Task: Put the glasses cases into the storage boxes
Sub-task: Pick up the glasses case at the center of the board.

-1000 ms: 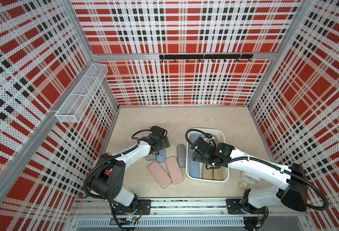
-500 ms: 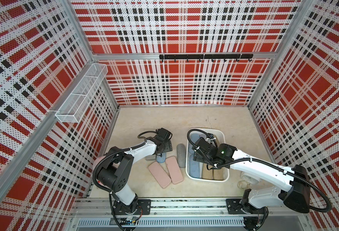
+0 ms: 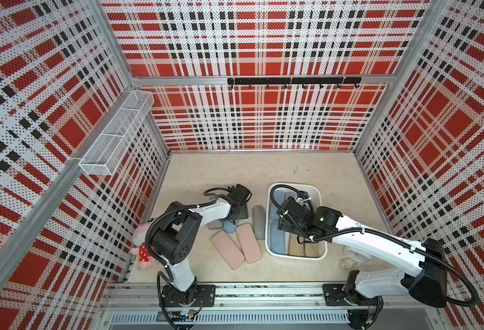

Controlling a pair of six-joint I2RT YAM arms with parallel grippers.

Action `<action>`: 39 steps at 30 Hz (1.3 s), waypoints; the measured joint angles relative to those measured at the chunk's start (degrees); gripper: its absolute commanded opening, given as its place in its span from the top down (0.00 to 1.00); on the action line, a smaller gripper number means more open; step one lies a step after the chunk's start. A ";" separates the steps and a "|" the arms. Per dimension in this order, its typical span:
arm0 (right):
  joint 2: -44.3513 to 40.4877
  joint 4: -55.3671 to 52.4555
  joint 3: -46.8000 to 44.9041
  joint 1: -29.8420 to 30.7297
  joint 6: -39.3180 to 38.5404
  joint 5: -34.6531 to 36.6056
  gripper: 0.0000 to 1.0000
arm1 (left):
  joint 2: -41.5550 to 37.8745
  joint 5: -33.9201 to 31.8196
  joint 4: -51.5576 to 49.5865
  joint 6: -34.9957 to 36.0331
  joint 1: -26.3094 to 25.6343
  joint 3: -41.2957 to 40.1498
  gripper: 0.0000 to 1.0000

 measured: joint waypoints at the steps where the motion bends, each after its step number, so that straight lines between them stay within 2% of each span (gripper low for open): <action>1: 0.00 0.00 -0.02 0.00 0.04 0.00 0.21 | 0.13 -0.15 -0.04 0.09 0.00 0.04 0.19; 3: 0.00 0.00 -0.02 0.00 0.09 -0.02 0.21 | 0.15 -0.28 -0.04 0.35 0.02 0.07 0.19; 10: 0.00 -0.02 -0.02 0.00 0.15 0.02 0.23 | 0.15 -0.70 -0.17 1.38 1.42 0.17 0.30; 26: 0.00 -1.22 0.57 0.00 0.17 1.16 0.25 | -0.22 2.51 -0.52 1.75 4.35 0.52 0.40; 32: 0.00 -2.21 1.88 0.00 0.17 2.10 0.26 | -1.33 3.45 -1.07 1.77 4.55 0.52 0.48; 39: 0.00 -3.04 3.26 0.00 0.17 2.95 0.26 | -2.71 4.04 -3.21 1.79 4.55 2.23 0.49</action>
